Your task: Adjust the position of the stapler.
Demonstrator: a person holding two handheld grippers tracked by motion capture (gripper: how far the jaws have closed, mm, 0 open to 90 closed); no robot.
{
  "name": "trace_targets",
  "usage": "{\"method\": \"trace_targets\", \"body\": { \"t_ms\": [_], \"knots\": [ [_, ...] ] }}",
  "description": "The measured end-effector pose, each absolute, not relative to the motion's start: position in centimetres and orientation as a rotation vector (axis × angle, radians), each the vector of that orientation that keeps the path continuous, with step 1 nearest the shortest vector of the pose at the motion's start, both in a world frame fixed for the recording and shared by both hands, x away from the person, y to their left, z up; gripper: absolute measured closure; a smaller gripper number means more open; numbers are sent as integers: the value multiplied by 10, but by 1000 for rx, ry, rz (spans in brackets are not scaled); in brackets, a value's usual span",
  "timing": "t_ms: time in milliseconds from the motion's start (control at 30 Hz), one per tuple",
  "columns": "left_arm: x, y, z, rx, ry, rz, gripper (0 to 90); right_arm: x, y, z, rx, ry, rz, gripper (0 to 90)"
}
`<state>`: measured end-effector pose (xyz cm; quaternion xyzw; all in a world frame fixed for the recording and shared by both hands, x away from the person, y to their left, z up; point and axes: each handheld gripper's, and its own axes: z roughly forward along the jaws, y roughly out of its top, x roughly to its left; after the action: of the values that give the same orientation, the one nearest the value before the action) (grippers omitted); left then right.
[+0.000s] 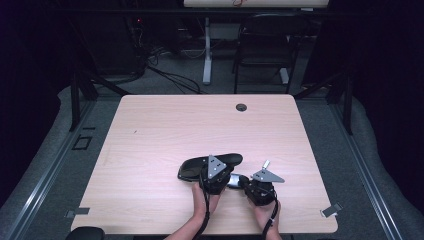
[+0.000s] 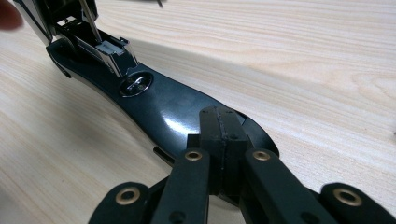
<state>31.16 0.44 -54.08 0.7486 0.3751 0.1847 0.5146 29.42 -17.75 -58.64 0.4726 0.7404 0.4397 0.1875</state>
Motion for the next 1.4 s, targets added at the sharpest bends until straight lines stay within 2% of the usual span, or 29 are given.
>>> {"method": "trace_targets", "body": {
  "t_ms": [700, 1400],
  "knots": [
    [307, 26, -522, 1733, 880, 558, 900, 294, -177, -586, 1323, 2085, 1229, 900],
    [309, 40, -513, 1683, 900, 577, 900, 294, -177, -586, 1325, 2085, 1231, 900]
  ]
}}
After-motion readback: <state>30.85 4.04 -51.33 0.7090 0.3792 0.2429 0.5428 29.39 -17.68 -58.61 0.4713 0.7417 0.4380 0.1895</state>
